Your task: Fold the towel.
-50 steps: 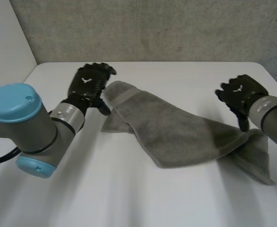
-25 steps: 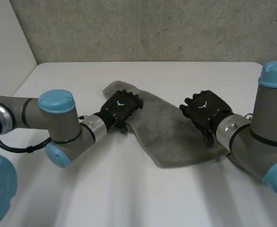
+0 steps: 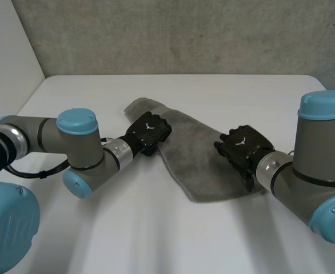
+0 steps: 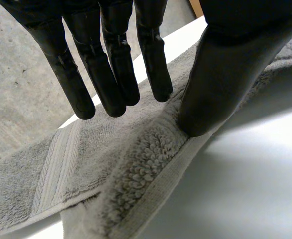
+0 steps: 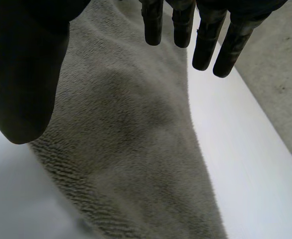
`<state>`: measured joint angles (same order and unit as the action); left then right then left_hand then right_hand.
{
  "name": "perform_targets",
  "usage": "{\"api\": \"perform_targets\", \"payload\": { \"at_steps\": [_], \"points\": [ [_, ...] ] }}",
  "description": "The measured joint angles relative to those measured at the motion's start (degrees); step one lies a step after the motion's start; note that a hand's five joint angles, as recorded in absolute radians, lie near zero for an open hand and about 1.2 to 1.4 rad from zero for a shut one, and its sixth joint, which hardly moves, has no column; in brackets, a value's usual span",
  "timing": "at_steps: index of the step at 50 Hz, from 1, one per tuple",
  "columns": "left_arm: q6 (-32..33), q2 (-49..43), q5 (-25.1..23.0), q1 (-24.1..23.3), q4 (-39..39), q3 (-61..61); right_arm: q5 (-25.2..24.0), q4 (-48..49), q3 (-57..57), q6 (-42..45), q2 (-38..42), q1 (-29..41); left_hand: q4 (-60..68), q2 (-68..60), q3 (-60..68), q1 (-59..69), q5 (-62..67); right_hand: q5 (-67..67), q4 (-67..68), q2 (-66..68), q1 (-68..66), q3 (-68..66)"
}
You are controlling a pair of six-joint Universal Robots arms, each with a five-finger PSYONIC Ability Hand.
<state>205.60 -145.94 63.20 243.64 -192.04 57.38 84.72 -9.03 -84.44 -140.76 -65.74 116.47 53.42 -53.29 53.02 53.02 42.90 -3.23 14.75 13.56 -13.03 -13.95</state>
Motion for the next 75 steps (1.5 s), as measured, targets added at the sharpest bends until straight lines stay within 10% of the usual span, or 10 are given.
{"api": "perform_targets", "payload": {
  "at_steps": [29, 61, 75],
  "points": [
    [0.3, -1.0, -0.3, -1.7, 0.0, -0.5, -4.8, 1.9, 1.0, -26.7, 4.8, 3.2, -7.2, 7.0, -6.5, -6.7, -6.7, 0.0, 0.0, 0.0, 0.0, 0.2],
    [-0.6, -0.3, 0.6, -2.6, 0.6, -2.7, -1.0, 9.6, 2.0, -32.4, 13.4, 4.7, 21.9, -19.2, 21.6, 19.6, 20.3, -15.5, 13.9, 15.2, -15.0, -14.8],
    [-7.4, 3.3, 1.8, -2.6, 1.1, -1.8, 0.2, 9.1, 2.6, -32.4, 12.4, 4.4, 21.9, -19.4, 21.6, 19.6, 20.3, -64.0, 61.0, 42.9, -56.7, -31.7]
  ]
}}
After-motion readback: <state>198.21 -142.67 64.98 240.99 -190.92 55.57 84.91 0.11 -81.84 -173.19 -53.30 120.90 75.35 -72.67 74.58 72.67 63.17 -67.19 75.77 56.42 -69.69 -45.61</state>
